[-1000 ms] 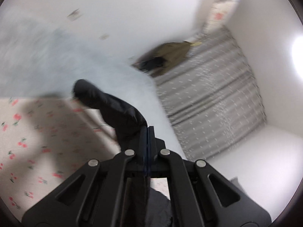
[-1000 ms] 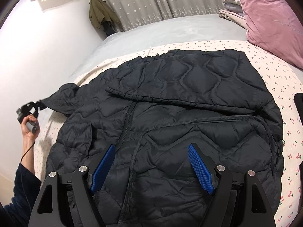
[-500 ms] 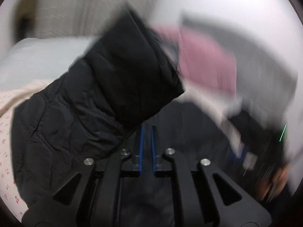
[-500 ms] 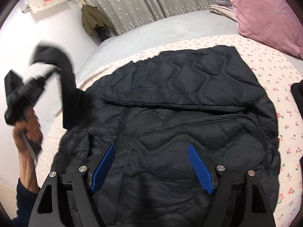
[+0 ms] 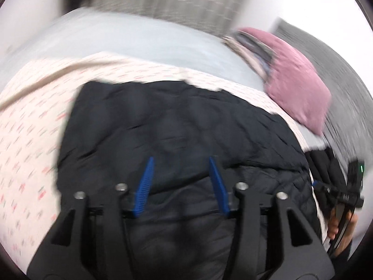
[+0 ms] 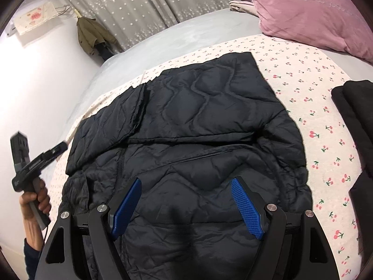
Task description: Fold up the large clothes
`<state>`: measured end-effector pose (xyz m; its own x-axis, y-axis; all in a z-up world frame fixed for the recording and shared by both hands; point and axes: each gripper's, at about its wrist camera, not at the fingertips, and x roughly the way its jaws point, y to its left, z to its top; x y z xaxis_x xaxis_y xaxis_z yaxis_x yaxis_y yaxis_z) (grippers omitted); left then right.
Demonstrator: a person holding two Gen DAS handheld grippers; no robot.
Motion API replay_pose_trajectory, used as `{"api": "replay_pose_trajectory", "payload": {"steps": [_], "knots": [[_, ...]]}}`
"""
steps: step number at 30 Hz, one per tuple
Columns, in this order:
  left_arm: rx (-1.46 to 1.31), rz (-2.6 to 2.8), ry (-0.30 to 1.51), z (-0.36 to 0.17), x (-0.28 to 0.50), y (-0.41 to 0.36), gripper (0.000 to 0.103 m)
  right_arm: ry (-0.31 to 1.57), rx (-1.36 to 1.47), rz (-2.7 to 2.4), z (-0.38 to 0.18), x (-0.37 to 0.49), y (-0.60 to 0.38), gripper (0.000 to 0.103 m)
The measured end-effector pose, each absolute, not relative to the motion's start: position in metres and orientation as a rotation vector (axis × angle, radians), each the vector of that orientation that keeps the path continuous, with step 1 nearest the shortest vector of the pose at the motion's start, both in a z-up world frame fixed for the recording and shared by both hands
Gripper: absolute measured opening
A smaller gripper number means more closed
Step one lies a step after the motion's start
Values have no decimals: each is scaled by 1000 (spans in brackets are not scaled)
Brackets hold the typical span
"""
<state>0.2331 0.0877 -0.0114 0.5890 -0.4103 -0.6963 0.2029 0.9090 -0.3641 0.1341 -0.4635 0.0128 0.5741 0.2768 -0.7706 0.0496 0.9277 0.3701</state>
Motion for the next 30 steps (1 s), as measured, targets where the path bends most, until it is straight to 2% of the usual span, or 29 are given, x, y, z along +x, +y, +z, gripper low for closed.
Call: {"api": "replay_pose_trajectory", "payload": {"steps": [6,10,12,17,20,21,22,23,24,25,26,30], "knots": [[-595,-233,931,-52,234,179,59,957,442,44,10,137,-521,80],[-810,-202,991,-91,247,219,60,982,600,16,-10,152,-562,80],[-855,-197,1019,-100,255,224,60,978,714,56,-19,166,-579,80],[-903,-246,989,-103,282,220,68,925,824,89,-27,195,-603,80],[-889,-275,997,-108,297,212,69,942,842,107,-40,220,-608,80],[-879,-273,1011,-114,302,209,68,963,829,114,-47,230,-605,80],[-856,-271,1000,-116,307,201,53,992,801,125,-54,242,-598,80],[-821,-275,994,-115,311,196,37,1003,774,132,-58,250,-591,69],[-796,-281,998,-114,314,191,20,1002,732,138,-57,257,-583,54],[-766,-280,979,-109,317,185,14,1012,698,152,-56,263,-573,18],[-746,-282,952,-102,318,182,12,1022,662,144,-54,269,-565,11],[-672,-239,788,-69,320,179,7,915,468,86,-9,294,-531,6]]}}
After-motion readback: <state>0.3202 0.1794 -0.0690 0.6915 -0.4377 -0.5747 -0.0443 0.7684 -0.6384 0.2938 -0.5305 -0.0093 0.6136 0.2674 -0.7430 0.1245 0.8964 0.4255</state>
